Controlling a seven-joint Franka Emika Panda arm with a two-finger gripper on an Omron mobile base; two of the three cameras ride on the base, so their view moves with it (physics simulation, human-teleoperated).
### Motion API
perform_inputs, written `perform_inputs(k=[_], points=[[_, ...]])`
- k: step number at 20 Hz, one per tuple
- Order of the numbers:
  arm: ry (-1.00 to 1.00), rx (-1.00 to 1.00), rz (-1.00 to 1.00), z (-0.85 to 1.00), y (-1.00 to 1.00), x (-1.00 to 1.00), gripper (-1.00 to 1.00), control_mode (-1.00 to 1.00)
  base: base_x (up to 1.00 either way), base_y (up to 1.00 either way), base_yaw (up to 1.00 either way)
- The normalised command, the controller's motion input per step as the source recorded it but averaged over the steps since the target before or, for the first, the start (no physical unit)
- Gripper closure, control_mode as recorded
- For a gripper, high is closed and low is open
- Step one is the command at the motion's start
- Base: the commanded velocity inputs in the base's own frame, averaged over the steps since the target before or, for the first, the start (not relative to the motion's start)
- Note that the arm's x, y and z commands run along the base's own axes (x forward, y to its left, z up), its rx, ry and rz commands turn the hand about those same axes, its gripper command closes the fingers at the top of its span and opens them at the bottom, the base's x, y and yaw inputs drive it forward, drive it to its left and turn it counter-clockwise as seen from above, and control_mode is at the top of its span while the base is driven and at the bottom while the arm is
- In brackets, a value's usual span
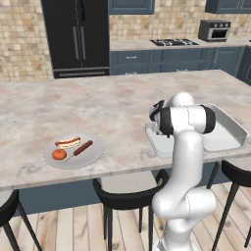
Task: Place one cooked food and one vegetable from the large plate to each tupperware container.
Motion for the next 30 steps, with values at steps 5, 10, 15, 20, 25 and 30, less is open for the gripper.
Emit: perform_inputs(k=[5,10,15,20,25,30], points=[[-0.03,0.00,-0.04,0.13,0.02,-0.16,-1.00,-1.00,0.00,0.00,0.00],[-0.08,-0.05,-0.03,0.44,0.16,-0.32,-1.00,-1.00,0.00,0.00,0.00],[-0.09,-0.08,-0.06,0.72,0.24,-0.49,-1.00,-1.00,0.00,0.00,0.00],[0.00,0.08,-0.06,0.39,0.92,-0.59,-1.00,-1.00,0.00,0.00,0.00],[0.00,0.01,-0.12,0.29,1.00,-0.13,-1.00,-1.00,0.00,0.00,0.00],[0.00,0.00,-0.18,0.00,1.00,-0.01,-1.00,-1.00,0.00,0.00,0.00]])
